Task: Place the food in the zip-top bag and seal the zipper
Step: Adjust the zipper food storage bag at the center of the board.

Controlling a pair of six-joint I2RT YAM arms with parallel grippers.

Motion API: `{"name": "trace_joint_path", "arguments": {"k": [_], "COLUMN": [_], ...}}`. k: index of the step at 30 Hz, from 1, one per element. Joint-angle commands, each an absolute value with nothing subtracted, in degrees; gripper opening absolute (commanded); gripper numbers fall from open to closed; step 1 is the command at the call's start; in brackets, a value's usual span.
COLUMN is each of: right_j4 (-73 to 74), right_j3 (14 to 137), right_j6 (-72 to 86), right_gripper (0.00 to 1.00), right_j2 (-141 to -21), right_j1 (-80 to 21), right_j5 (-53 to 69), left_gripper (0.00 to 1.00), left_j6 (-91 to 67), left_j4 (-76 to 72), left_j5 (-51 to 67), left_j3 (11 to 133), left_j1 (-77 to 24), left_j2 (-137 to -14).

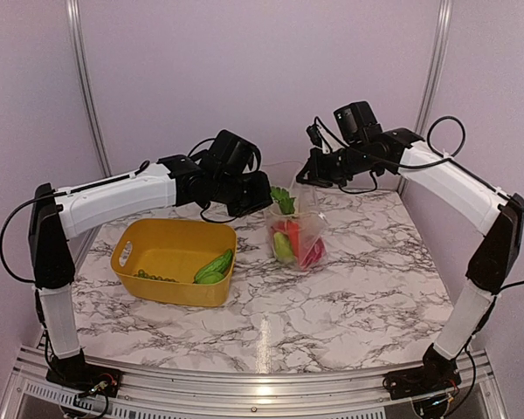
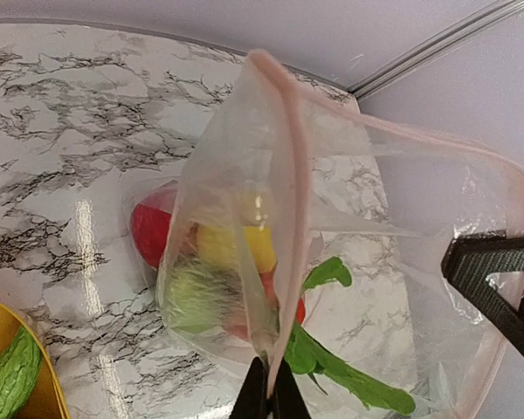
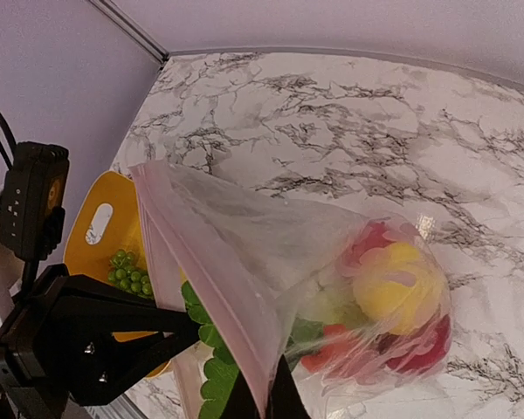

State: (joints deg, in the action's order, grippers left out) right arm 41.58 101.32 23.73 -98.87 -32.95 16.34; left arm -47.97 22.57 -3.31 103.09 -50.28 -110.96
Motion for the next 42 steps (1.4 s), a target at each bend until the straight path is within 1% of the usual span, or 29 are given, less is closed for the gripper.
{"name": "trace_joint_path", "arguments": {"k": [1,3,5,9,13,17,22,30,32,35,39,42], "right_j4": [45.4,48.7,50.5,50.7,50.9,51.7,52.5,50.8,50.0,49.4,49.9,51.1], "right_j3": [105.9,107.3,107.5,107.5,112.0,115.0,113.0,107.3,106.4,106.6,108.3,110.5], "right_j6": [22.0,21.5,21.5,22.4,21.7,21.6,20.9,20.2,20.4,20.6,20.4,20.0], "right_gripper": [0.00,0.00,0.00,0.00,0.00,0.00,0.00,0.00,0.00,0.00,0.00,0.00], "right_j2": [-100.6,-101.2,-101.5,-100.5,-100.0,-100.0,-100.2,-100.1,-100.0,-100.0,-100.4,-100.8], "right_j1": [-33.4,-33.0,-31.9,-29.6,-29.4,-29.5,-29.5,-29.4,-29.4,-29.4,-29.4,-29.1], "right_j5": [11.4,6.9,5.4,5.7,6.3,6.1,5.9,6.0,6.7,7.3,7.2,6.6], "left_gripper": [0.00,0.00,0.00,0.00,0.00,0.00,0.00,0.00,0.03,0.11,0.26,0.41], "left_j6": [-47.0,-46.2,-45.6,-46.6,-48.9,-49.4,-48.3,-49.9,-50.2,-49.2,-46.2,-43.1], "left_j4": [20.2,14.7,10.2,15.1,15.0,15.6,15.0,11.5,11.3,11.9,13.1,13.9], "left_j5": [1.0,1.7,0.7,0.3,1.5,3.2,3.2,4.7,5.4,5.7,5.0,3.4], "left_j3": [108.3,108.7,107.6,107.0,103.4,107.0,112.1,107.4,106.5,106.0,106.2,105.9], "left_j1": [-50.4,-51.4,-52.2,-51.8,-50.9,-50.2,-50.2,-50.2,-50.1,-50.1,-50.0,-49.9], "left_j2": [-109.8,-107.2,-104.9,-106.2,-108.5,-111.1,-112.3,-111.3,-111.3,-111.3,-110.1,-108.0]}}
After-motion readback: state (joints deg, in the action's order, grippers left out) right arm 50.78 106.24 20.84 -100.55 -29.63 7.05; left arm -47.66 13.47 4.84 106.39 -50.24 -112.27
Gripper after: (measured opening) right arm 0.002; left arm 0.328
